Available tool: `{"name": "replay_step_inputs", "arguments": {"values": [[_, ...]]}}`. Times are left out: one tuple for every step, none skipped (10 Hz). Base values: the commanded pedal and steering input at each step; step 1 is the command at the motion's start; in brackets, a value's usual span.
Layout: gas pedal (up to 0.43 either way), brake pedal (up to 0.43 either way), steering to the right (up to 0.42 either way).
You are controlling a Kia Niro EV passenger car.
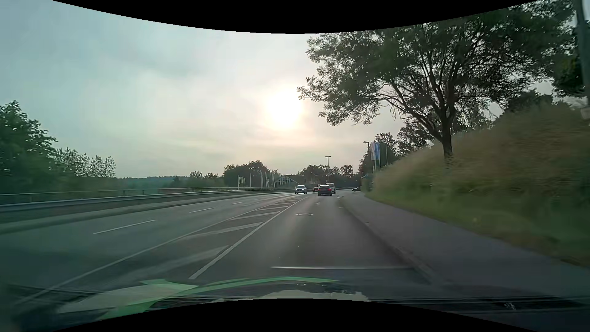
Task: Follow the waypoints while adhering to traffic rules and regulations
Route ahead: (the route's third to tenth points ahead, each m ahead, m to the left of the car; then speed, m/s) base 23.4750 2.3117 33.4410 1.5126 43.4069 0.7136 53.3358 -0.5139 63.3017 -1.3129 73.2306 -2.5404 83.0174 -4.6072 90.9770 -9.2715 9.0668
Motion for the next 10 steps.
{"name": "replay_step_inputs", "arguments": {"values": [[0.118, 0.000, 0.005], [0.118, 0.000, 0.005], [0.118, 0.000, 0.006], [0.118, 0.000, 0.006], [0.118, 0.000, 0.008], [0.118, 0.000, 0.009], [0.118, 0.000, 0.009], [0.110, 0.000, 0.009], [0.110, 0.000, 0.010], [0.098, 0.000, 0.010]]}}
